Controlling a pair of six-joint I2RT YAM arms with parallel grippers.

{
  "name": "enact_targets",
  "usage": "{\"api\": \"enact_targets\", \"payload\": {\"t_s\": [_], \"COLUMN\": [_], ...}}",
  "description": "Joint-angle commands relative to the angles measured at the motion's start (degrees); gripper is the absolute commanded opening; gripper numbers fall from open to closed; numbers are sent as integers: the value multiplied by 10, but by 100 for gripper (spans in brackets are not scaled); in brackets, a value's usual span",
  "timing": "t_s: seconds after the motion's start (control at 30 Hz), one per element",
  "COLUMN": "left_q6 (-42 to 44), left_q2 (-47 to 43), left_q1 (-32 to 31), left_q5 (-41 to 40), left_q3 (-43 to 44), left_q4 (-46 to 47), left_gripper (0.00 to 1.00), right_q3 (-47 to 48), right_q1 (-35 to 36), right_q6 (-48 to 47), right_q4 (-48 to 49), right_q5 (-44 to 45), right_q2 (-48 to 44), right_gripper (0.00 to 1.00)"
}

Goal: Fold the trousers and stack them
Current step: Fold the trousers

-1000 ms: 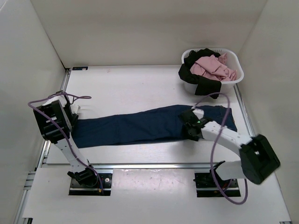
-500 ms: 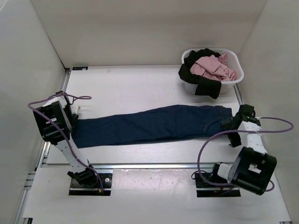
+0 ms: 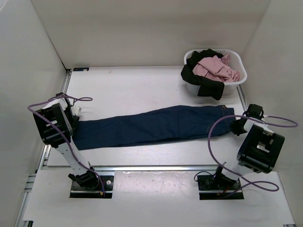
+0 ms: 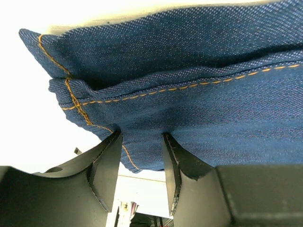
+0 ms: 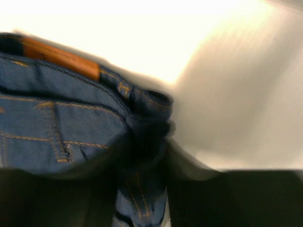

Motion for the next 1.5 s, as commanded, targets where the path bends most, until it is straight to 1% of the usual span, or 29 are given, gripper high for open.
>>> {"api": "enact_targets", "payload": {"t_s": [0.0,0.03,0.07,0.13,0.23,0.3,0.33,0.4,0.43,0.47,0.5,0.53,0.57,0.6,0.63,0.67,0.7,0.77,0.8,0.83,0.87,0.9,0.93,1.0,1.03,1.13,1.23,1.3,1.47], "left_q6": [-10,-10,-10,-10,-10,-10,-10,-16,-16,-16,-22,-22,-22,-22,-27,-27,-27,-27,-27,-27,-27,-27,-27,-27,-27,-27,-32,-38,-38], "left_q2": [-6,-6,0,0,0,0,0,0,0,0,0,0,0,0,0,0,0,0,0,6,6,11,11,16,16,22,27,27,27], "left_q1": [0,0,0,0,-11,-24,-24,-32,-39,-40,-40,-40,-40,-40,-45,-45,-45,-45,-45,-45,-45,-45,-45,-45,-45,-50,-50,-50,-50], "left_q5": [45,45,45,45,50,50,50,50,44,44,44,50,50,50,50,50,50,50,50,50,43,43,38,32,32,32,32,32,21], "left_q3": [-10,-4,1,1,6,6,6,6,6,6,6,6,12,12,12,12,12,12,12,12,12,12,18,23,30,41,47,47,52], "left_q4": [54,54,49,42,37,37,37,37,37,37,37,37,32,32,32,32,32,32,32,32,32,32,32,27,26,15,15,10,5], "left_gripper": [51,51,51,51,51,51,51,51,51,51,51,51,51,51,51,51,51,51,51,51,51,51,51,51,51,51,51,51,51], "right_q3": [-32,-25,-25,-25,-16,1,17,87,114,157,174,188,199,218,228,237,247,297,319,345,397,426,456,514,566,607,620,636,701], "right_q1": [-3,-3,-3,-11,-28,-28,-28,-5,36,64,99,180,229,337,396,455,567,664,735,767,796,849,870,912,921,933,933,950,993], "right_q6": [14,14,14,14,14,-24,-40,-97,-118,-140,-159,-183,-188,-188,-170,-156,-141,-73,-55,-37,-30,-30,-30,-4,10,38,44,30,40], "right_q4": [62,62,62,55,40,23,-8,-52,-92,-109,-124,-138,-164,-176,-188,-206,-214,-239,-260,-270,-270,-277,-284,-301,-326,-341,-319,-312,-358], "right_q5": [-25,-25,-25,-18,22,58,89,128,154,198,222,246,272,301,331,389,417,465,483,483,492,505,517,530,530,536,508,503,591], "right_q2": [62,67,67,67,30,-18,-32,-60,-70,-75,-80,-94,-101,-108,-113,-113,-103,-54,-30,27,56,86,144,197,243,308,344,367,387], "right_gripper": [23,14,0,0,0,0,0,0,0,0,0,0,0,0,0,0,0,0,0,0,0,0,0,0,0,0,0,0,0]}}
